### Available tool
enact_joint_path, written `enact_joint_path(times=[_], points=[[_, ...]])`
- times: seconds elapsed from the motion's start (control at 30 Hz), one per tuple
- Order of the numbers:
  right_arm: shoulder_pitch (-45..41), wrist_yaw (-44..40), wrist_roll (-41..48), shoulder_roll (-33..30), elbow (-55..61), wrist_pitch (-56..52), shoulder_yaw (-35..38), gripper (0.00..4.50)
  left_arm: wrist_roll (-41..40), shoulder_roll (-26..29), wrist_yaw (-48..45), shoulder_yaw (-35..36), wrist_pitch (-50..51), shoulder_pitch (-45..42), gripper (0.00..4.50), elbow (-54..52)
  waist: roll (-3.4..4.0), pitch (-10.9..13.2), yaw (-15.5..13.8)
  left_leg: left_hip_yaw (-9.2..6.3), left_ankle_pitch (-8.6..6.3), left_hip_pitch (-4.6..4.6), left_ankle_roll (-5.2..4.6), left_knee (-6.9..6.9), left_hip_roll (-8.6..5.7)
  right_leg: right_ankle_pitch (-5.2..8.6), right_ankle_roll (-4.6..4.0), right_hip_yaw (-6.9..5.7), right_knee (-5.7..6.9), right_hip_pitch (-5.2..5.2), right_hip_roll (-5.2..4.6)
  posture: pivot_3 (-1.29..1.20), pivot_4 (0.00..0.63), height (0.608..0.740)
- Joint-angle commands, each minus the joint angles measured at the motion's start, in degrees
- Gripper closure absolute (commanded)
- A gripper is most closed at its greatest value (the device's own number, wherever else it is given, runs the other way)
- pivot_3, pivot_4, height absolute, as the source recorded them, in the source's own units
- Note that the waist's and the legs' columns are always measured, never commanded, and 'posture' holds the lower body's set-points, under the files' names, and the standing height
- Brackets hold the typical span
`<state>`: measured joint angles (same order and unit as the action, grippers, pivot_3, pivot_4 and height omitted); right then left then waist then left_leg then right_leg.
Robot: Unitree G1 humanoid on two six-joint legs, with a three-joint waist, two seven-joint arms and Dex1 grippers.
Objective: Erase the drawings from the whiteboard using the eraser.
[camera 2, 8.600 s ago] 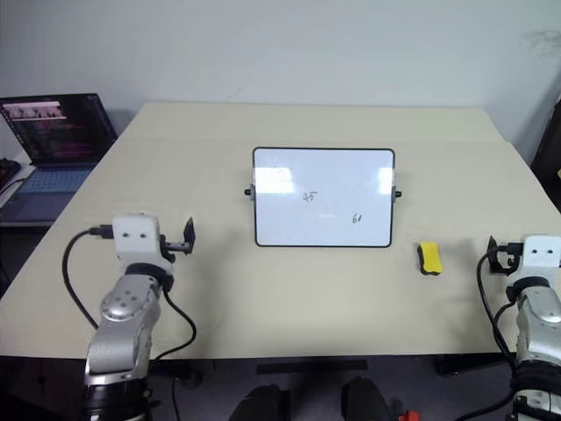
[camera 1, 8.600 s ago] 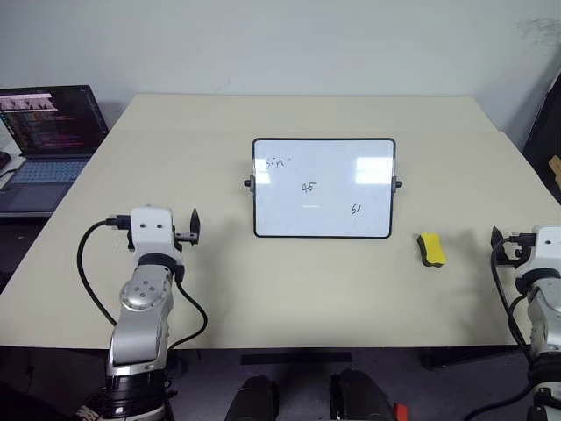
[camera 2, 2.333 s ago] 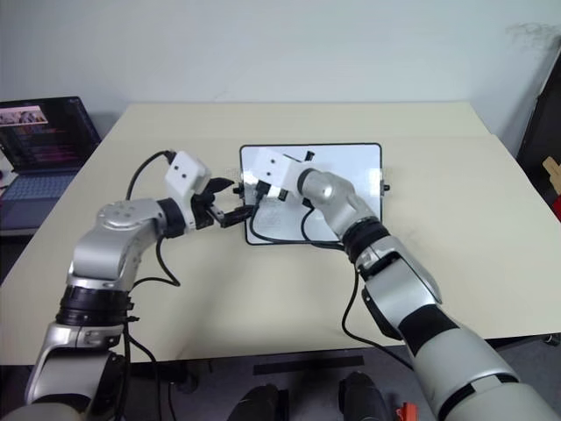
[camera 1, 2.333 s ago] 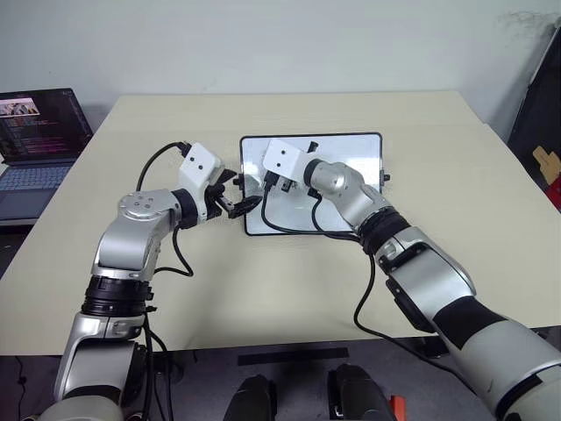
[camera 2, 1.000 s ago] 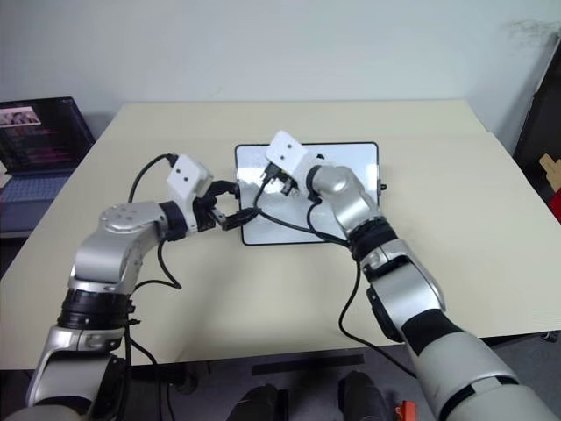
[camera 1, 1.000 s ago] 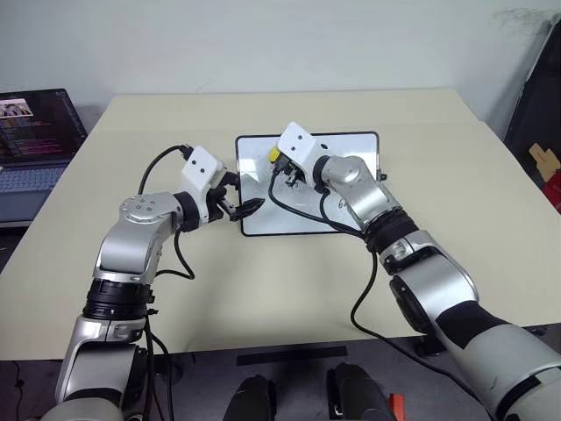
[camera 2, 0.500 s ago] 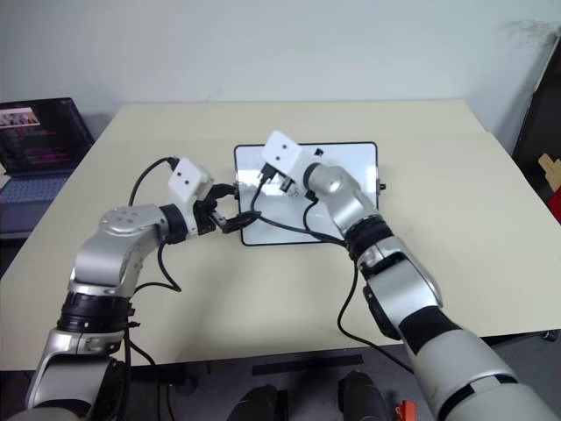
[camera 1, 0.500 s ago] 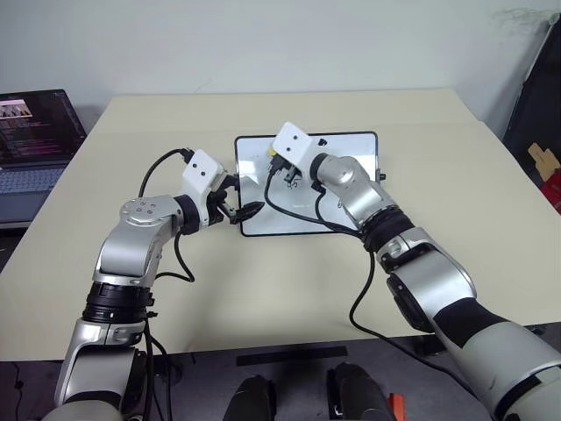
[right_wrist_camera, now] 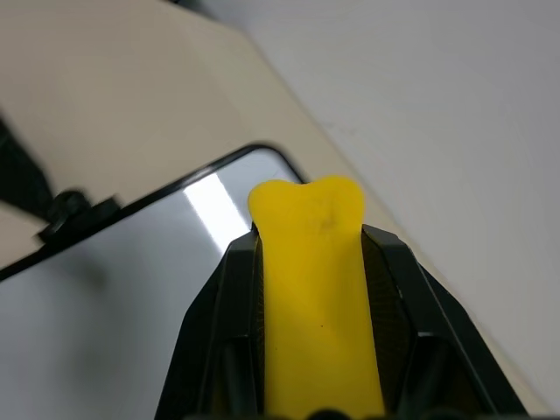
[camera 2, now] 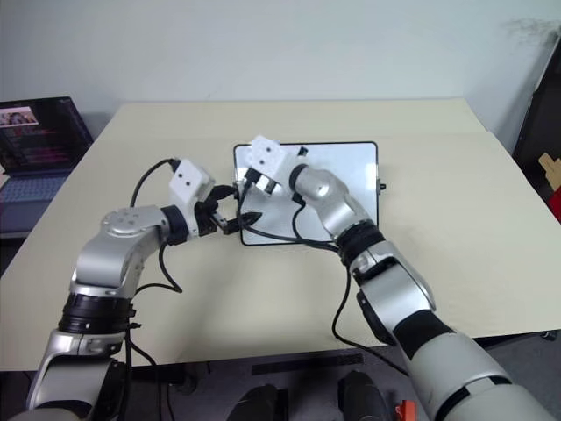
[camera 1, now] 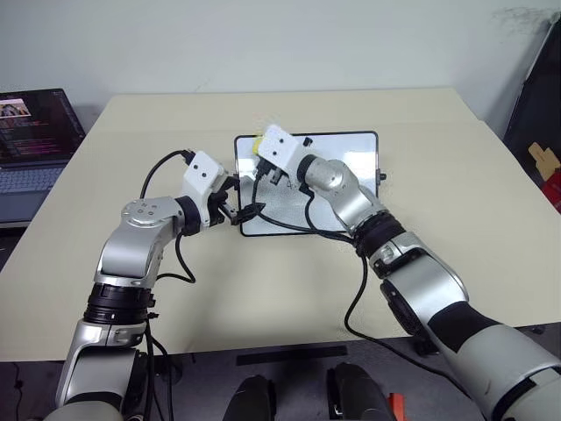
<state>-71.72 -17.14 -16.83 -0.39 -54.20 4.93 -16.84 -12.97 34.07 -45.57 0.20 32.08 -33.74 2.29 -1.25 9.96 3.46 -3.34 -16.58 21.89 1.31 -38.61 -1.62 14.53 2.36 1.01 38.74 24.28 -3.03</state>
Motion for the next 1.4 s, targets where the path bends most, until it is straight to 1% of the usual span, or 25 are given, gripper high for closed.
enact_joint_path(times=[0.03,0.27,0.37,0.53,0.7,0.9,1.07,1.13,1.2,1.23,1.3,1.4], points=[[-2.47,2.3,-0.53,0.7,-1.19,1.22,0.48,3.33,-0.29,0.43,0.28,0.23,-0.36,-0.14,0.0,-2.54,0.0,0.0,-0.03,0.0,0.0,0.0,0.0,0.0,0.0,0.0,0.0,0.0,-0.02,0.0,0.0,0.0,0.15,0.74],[-4.71,4.93,-2.85,1.85,-8.48,0.81,-0.99,3.33,-0.17,0.32,0.38,0.08,-0.37,-0.03,0.0,-2.68,0.0,0.0,-0.05,0.02,0.0,0.01,0.0,0.06,0.0,0.0,0.0,0.0,-0.06,0.0,0.0,0.0,0.15,0.74],[-4.69,3.66,-3.81,1.9,-10.03,0.44,-1.85,3.33,-0.16,0.26,0.45,0.04,-0.32,0.07,0.0,-2.8,0.0,0.0,0.03,0.03,0.0,0.0,0.01,0.13,0.0,0.0,0.0,0.01,-0.1,0.01,0.0,0.0,0.15,0.74],[-3.12,-0.65,-4.8,1.86,-9.48,-0.06,-3.63,3.34,-0.16,0.16,0.49,0.02,-0.39,0.14,0.0,-2.71,0.0,0.0,0.03,0.04,0.0,-0.03,0.0,0.17,0.01,0.0,0.0,0.01,-0.1,0.0,0.0,0.0,0.15,0.74],[-2.94,-1.4,-4.82,1.95,-8.81,-0.35,-3.71,3.34,-0.02,-0.09,0.47,-0.24,-0.67,-0.04,0.0,-2.3,0.0,0.0,0.02,0.04,0.01,-0.04,0.01,0.17,0.01,0.0,0.0,0.0,-0.08,0.0,0.0,0.0,0.15,0.74],[-2.41,-2.39,-2.51,0.88,-6.67,-1.35,-1.38,3.34,0.0,-0.31,0.49,-0.33,-0.77,-0.3,0.0,-2.01,0.0,0.0,-0.04,0.03,0.01,-0.03,0.01,0.17,0.0,0.0,0.0,0.0,-0.09,0.0,0.0,0.0,0.15,0.74],[0.88,-8.34,7.49,-1.72,6.38,-6.2,7.09,3.34,-0.58,-0.74,1.31,0.16,-0.34,0.59,0.0,-2.69,0.0,0.0,-0.18,0.02,0.0,0.02,0.01,0.17,0.01,0.0,0.0,-0.02,-0.13,0.0,-0.01,0.0,0.15,0.74],[4.81,-12.48,12.88,-2.94,16.14,-12.32,10.3,3.34,-0.91,-0.93,1.87,0.54,-0.29,0.93,0.0,-2.92,-0.01,0.0,-0.23,0.01,0.0,0.05,0.0,0.2,0.01,0.0,0.0,-0.03,-0.19,0.0,-0.02,0.0,0.15,0.74],[10.16,-16.35,18.1,-4.97,27.92,-19.35,12.76,3.34,-1.44,-1.26,2.64,1.32,-0.16,1.37,0.0,-3.32,-0.01,0.0,-0.34,0.01,0.0,0.06,0.0,0.25,0.03,0.0,0.01,-0.04,-0.23,0.0,-0.03,0.0,0.15,0.74],[11.96,-17.27,19.5,-5.66,31.92,-21.9,13.2,3.34,-1.62,-1.35,2.88,1.56,-0.14,1.55,0.0,-3.5,-0.01,0.0,-0.44,-0.01,0.0,0.07,0.0,0.28,0.04,0.0,0.01,-0.06,-0.24,-0.01,-0.03,0.0,0.15,0.74],[18.97,-20.55,22.71,-9.75,43.92,-28.86,13.93,3.34,-2.64,-1.71,3.21,2.26,0.2,2.81,0.0,-5.02,-0.01,0.0,-0.64,0.0,-0.01,0.12,-0.01,0.3,0.05,0.0,0.01,-0.05,-0.31,0.0,-0.04,0.0,0.15,0.74],[28.31,-22.95,25.96,-15.88,57.78,-36.88,14.71,3.34,-3.54,-1.62,3.12,2.18,1.04,5.0,0.0,-7.4,-0.01,-0.01,-1.27,-0.04,-0.01,0.14,-0.02,0.44,0.05,0.0,0.02,-0.07,-0.63,-0.06,-0.04,0.0,0.15,0.74]])
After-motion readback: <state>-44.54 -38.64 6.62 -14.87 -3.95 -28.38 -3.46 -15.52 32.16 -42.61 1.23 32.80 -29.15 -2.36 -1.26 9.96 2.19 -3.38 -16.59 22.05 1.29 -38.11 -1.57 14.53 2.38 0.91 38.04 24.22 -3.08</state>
